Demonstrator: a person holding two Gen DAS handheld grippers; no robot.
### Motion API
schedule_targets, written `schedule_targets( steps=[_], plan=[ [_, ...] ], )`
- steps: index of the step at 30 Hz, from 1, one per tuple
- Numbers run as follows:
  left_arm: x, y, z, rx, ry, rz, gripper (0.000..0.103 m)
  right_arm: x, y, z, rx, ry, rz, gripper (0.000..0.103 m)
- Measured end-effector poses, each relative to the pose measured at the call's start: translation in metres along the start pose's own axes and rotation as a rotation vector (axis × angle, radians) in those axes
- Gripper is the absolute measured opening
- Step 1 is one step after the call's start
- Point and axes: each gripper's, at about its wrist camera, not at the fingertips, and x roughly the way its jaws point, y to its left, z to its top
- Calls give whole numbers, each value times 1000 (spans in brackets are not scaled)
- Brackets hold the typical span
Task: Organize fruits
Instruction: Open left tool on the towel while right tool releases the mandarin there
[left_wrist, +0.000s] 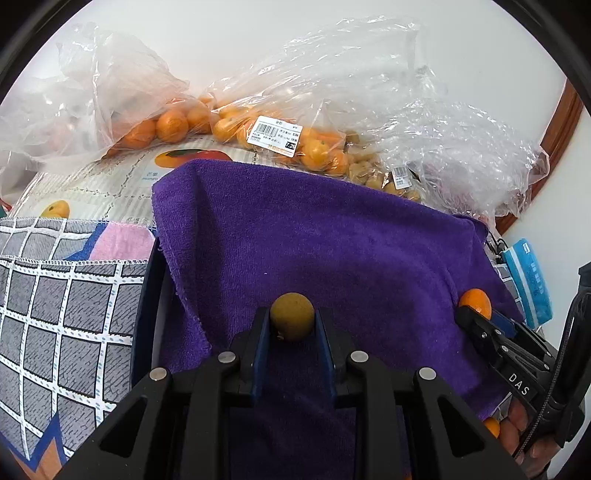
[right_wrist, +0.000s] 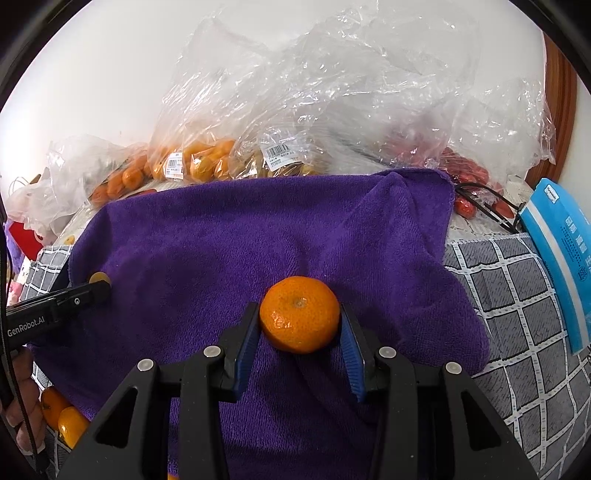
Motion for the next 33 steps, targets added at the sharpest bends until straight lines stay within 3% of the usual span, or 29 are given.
schedule_targets(
  steps=[3,6,13,20,27,33],
  plan=[
    [-3,0,0,0,-5,-6,25,-4,-1,1,2,-15,-15,48],
    [-7,-2,0,18,-24,-2,35,-11,-4,2,19,-38,-9,59],
    [-15,-7,-2,33,-60,17,43,-24,-8,5,49,-65,4,61],
    [-35,-6,0,14,-127,2,43,-49,2,6,12,-137,-30,61],
    [-49,-9,-1,22,-177,-2,43,-58,10,9,3,-147,-47,61],
    [-50,-12,-1,38,-199,75,42,-72,16,10,7,-143,-40,61]
  ],
)
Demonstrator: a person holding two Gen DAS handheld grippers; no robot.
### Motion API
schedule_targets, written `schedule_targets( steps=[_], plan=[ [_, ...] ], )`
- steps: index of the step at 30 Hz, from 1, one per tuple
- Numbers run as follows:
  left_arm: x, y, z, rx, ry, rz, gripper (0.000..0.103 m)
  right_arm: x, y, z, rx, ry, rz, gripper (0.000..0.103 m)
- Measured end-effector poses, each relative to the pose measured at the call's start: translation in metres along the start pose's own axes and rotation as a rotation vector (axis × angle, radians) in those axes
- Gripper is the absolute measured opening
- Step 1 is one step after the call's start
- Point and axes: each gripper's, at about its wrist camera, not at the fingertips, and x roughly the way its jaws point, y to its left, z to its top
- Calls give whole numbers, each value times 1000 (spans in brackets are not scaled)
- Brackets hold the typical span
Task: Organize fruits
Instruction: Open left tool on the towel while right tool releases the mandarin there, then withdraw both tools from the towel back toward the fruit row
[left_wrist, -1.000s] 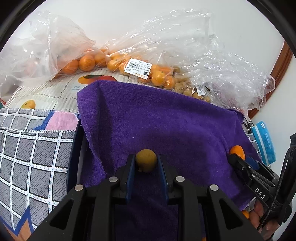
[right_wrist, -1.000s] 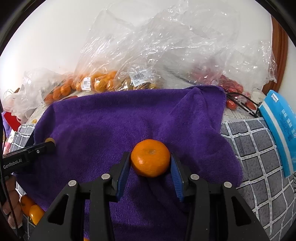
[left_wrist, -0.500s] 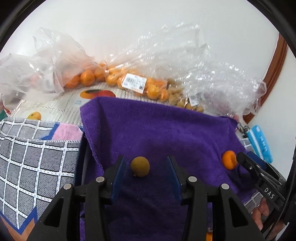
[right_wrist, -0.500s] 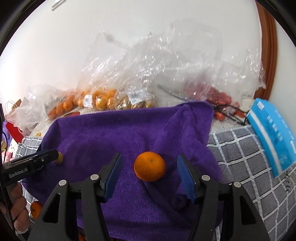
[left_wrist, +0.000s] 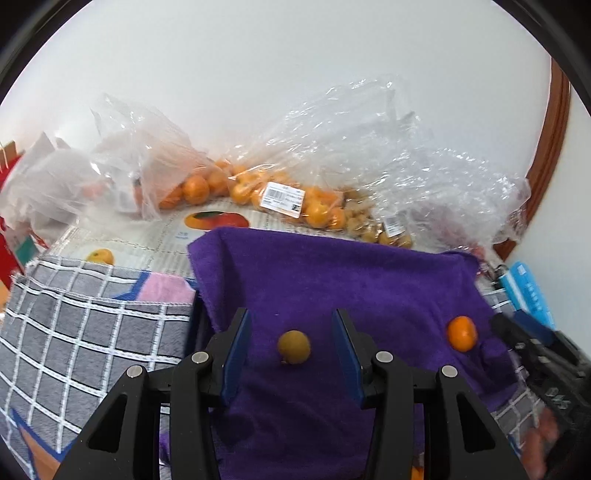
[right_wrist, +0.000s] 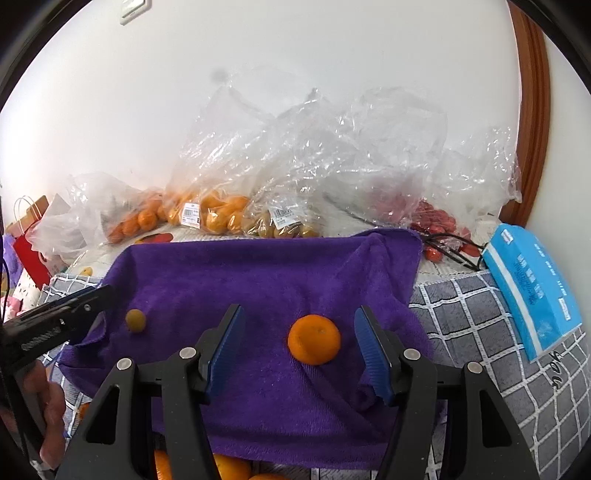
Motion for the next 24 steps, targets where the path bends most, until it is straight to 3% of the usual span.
schedule_targets(
  steps=[5,12,15,19,22,24],
  plan=[
    [-5,6,2,-38,4,-81,42,-28,-2,-4,49,-7,37,61],
    [-18,2,2,-16,-25,-71,42,-67,-5,-20,86,-25,65,61],
    [-24,-1,2,-14,-24,-102,42,-81,0,-29,62,-39,34,61],
    [-40,-8,1,15,-47,-82,42,-98,5,-39,29,-59,7,61],
    [-56,-5,-7,19,-45,-108,44,-111,6,-47,10,-95,2,61],
    [-65,1,-16,19,-38,-107,51,-112,5,-53,-3,-88,7,61]
  ],
)
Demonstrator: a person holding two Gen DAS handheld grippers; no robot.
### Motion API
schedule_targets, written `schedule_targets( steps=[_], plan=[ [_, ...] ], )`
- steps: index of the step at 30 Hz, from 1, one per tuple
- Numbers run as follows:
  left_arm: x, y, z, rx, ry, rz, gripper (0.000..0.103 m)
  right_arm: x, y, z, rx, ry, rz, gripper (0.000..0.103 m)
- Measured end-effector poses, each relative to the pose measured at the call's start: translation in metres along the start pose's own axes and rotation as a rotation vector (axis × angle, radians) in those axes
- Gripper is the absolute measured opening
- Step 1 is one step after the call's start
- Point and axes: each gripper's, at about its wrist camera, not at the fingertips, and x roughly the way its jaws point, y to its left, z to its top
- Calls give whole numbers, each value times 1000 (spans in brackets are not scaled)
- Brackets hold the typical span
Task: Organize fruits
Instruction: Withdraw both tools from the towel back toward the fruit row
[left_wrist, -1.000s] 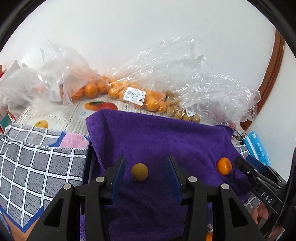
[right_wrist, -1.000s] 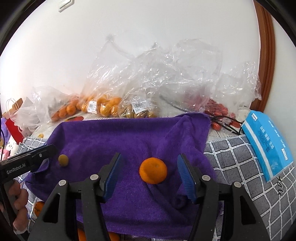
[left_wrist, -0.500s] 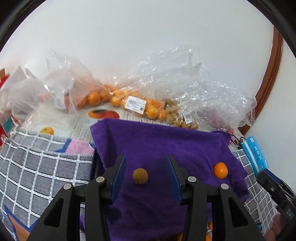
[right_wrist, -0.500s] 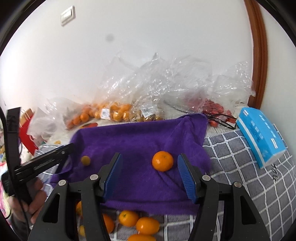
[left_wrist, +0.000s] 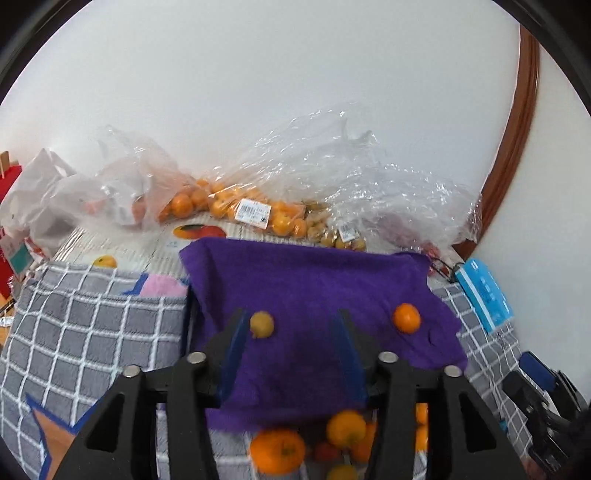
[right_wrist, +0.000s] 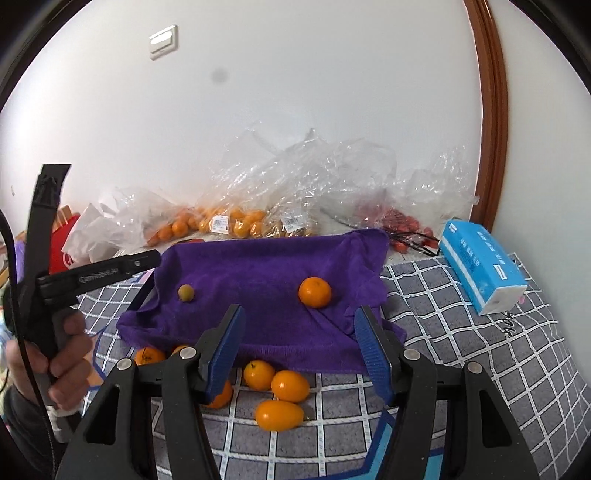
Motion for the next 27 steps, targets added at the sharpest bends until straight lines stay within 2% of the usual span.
schedule_targets(
  steps=[3,6,10,14,16,17,20,24,27],
  plan=[
    [-8,14,-15,-28,12,0,56,8,-4,-12,21,35,-9,61],
    [-12,31,-38,-52,42,24,56,21,-7,-30,49,112,44,61],
    [-7,51,-69,-82,91,34,56,38,-7,-54,55,183,54,55],
    [-2,65,-98,-110,103,21,54,40,-6,-69,61,180,81,55],
    [-7,65,-99,-112,101,6,54,39,-6,-74,52,163,81,55],
    [-12,63,-96,-102,59,-22,54,40,-5,-76,48,162,81,55],
    [-18,55,-97,-69,19,2,55,38,-4,-75,46,153,97,56],
    [-10,43,-102,-14,79,-10,55,47,3,-71,27,189,96,56],
    [-8,39,-102,6,92,-25,56,57,7,-71,24,226,82,56]
  ],
)
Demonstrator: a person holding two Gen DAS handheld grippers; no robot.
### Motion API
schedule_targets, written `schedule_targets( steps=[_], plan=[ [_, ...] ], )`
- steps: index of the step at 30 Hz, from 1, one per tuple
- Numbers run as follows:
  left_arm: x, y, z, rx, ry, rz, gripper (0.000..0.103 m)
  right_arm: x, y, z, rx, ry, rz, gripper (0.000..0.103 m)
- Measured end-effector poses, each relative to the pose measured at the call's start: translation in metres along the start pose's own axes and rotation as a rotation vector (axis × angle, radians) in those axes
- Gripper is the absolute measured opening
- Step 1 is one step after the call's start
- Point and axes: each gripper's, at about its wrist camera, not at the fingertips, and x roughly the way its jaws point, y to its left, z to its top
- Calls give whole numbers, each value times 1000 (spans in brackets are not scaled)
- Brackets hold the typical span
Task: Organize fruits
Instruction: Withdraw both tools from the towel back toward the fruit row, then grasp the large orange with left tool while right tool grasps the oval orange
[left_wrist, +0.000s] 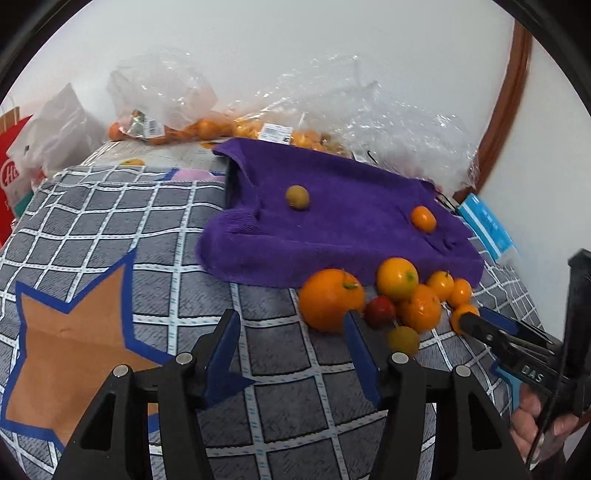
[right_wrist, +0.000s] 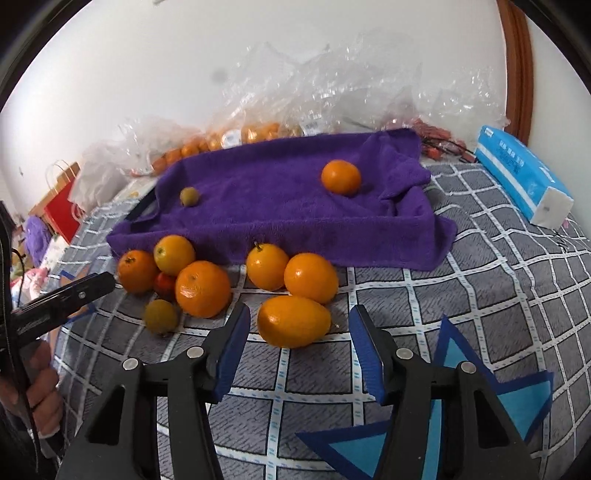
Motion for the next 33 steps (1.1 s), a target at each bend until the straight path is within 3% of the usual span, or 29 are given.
schedule_targets(
  steps=[4,9,17,33],
  plan=[
    [-4,-2,-2,10,-11,-2,56,11,3,1,-14,49,-31,54],
    [-4,-10,-4,43,0,-14,56,11,7,-2,-49,46,-52,48],
    [0,-11,-4,51,24,-27,56,8,1,-1,-22,38,-1,47],
    [4,-13,-1,50,53,-26,56,3,0,1,-14,25,20,47]
  ],
)
